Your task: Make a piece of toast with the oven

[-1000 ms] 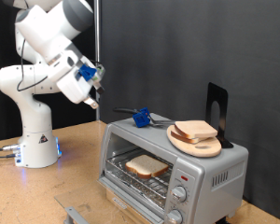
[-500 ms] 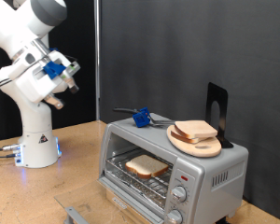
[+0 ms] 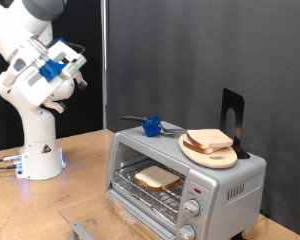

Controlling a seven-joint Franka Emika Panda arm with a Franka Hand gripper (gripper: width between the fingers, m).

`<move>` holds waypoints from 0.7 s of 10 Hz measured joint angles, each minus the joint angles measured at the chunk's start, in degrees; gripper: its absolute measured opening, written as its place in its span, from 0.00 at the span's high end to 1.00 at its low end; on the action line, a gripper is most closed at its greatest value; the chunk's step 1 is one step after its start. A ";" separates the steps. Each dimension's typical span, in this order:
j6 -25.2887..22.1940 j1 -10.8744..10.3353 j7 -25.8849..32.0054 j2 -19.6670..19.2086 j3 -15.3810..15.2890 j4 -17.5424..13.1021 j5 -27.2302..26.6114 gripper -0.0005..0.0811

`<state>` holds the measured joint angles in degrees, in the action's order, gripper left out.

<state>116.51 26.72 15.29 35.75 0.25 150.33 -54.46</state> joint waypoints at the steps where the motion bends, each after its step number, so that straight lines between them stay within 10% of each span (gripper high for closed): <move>1: 2.20 1.25 -4.59 -0.41 0.49 -0.33 -1.93 0.00; 7: -0.20 2.99 -25.31 -1.50 0.58 -1.56 -1.72 0.00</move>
<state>116.30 29.71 -10.01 34.25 0.83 148.78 -56.18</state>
